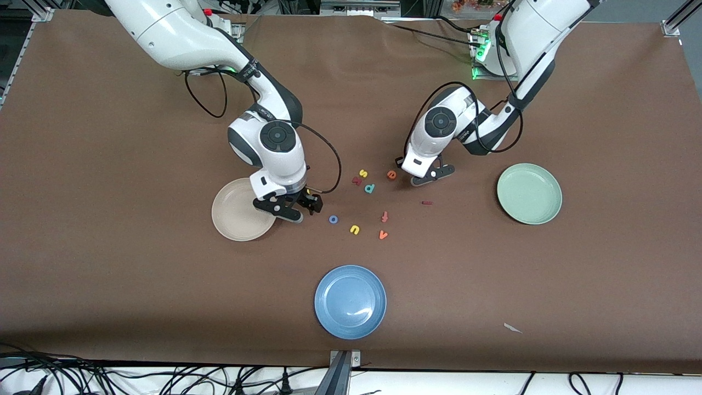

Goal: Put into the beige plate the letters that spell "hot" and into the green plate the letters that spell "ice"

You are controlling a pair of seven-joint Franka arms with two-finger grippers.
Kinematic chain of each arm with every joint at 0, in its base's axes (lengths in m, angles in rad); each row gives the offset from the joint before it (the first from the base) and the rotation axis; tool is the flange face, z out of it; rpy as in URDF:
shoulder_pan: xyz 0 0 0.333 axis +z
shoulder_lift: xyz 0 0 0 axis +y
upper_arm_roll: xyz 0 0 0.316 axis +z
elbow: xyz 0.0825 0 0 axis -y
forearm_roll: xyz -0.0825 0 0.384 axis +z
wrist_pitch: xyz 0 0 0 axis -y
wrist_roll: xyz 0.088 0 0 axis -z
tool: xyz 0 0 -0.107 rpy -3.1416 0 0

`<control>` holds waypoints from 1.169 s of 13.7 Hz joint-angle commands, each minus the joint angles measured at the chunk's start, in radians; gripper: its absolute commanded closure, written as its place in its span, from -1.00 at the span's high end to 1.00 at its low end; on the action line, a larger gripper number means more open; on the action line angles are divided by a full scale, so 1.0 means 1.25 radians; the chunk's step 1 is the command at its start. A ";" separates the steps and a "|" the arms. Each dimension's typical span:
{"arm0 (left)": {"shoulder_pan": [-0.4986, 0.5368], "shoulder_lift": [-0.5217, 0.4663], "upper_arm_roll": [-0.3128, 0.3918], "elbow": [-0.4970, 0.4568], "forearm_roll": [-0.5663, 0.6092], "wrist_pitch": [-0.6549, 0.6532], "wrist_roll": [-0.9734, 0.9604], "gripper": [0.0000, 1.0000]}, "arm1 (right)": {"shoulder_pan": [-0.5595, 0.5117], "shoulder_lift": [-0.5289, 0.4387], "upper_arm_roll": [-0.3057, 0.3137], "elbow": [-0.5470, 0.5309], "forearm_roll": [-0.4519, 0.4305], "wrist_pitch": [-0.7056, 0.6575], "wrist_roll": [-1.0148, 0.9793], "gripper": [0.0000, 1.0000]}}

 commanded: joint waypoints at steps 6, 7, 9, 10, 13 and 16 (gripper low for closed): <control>0.133 -0.024 -0.062 0.156 -0.011 -0.249 0.098 -1.00 | -0.006 -0.006 0.034 -0.007 -0.009 -0.003 0.019 1.00; 0.195 -0.028 -0.097 0.157 -0.016 -0.266 0.147 -1.00 | -0.006 -0.003 0.038 -0.007 -0.010 -0.003 0.017 1.00; 0.314 -0.036 -0.167 0.157 -0.016 -0.310 0.230 -1.00 | -0.009 -0.005 0.043 -0.007 -0.010 -0.003 -0.016 1.00; 0.369 -0.038 -0.197 0.157 -0.015 -0.328 0.277 -1.00 | -0.015 -0.005 0.057 -0.009 -0.010 -0.004 -0.046 1.00; 0.473 -0.040 -0.222 0.157 -0.002 -0.363 0.421 -1.00 | -0.050 -0.003 0.076 -0.017 -0.010 0.003 -0.173 1.00; 0.525 -0.035 -0.205 0.156 0.028 -0.363 0.537 -1.00 | -0.102 0.012 0.108 -0.017 -0.009 0.008 -0.353 1.00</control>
